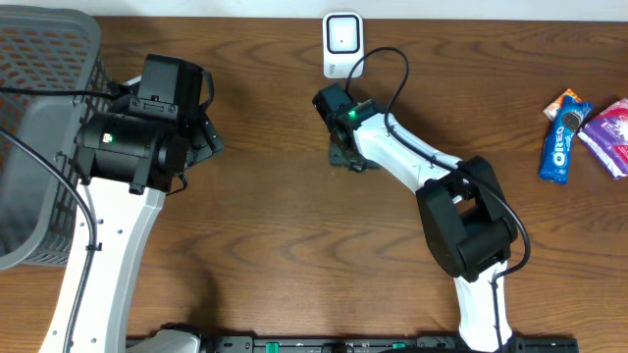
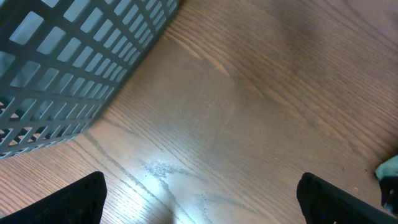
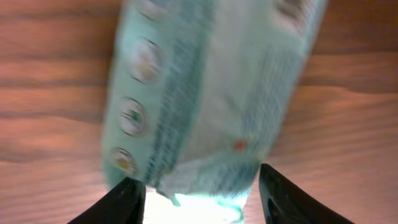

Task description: Scan the item barcode

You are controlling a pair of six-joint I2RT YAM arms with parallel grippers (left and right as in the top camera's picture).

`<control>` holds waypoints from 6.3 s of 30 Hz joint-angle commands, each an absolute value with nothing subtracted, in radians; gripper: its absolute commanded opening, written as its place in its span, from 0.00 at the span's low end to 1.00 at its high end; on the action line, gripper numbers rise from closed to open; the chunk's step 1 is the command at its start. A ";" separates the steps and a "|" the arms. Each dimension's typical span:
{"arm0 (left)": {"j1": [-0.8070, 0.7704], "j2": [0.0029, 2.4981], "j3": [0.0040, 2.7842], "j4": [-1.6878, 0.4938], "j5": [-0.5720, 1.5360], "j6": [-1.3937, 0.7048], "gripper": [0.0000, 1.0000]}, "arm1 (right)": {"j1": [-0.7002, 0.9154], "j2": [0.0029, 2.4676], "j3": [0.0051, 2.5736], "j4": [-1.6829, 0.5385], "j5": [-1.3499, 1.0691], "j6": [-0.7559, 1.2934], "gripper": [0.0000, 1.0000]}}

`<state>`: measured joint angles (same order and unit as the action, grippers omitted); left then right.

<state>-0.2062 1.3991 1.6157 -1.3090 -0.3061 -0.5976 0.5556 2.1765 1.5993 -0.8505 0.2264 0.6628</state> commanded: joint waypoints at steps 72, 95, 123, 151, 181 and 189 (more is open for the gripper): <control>-0.203 1.403 1.623 -1.312 -0.326 -0.587 0.98 | 0.292 2.130 1.745 -0.671 -0.678 0.434 0.01; -0.203 1.403 1.623 -1.313 -0.326 -0.587 0.98 | 0.605 2.211 1.684 -0.632 0.492 0.506 0.63; -0.203 1.403 1.623 -1.313 -0.326 -0.587 0.98 | 0.527 2.130 1.689 -0.664 -0.028 0.513 0.01; -0.203 1.403 1.623 -1.313 -0.326 -0.587 0.98 | 0.120 2.165 1.261 -0.368 -0.994 0.610 0.24; -0.203 1.403 1.623 -1.313 -0.326 -0.587 0.98 | 0.163 2.082 1.360 -0.529 -0.648 0.299 0.75; -0.203 1.403 1.623 -1.313 -0.326 -0.587 0.98 | 0.168 2.087 1.340 -0.536 -0.672 0.314 0.64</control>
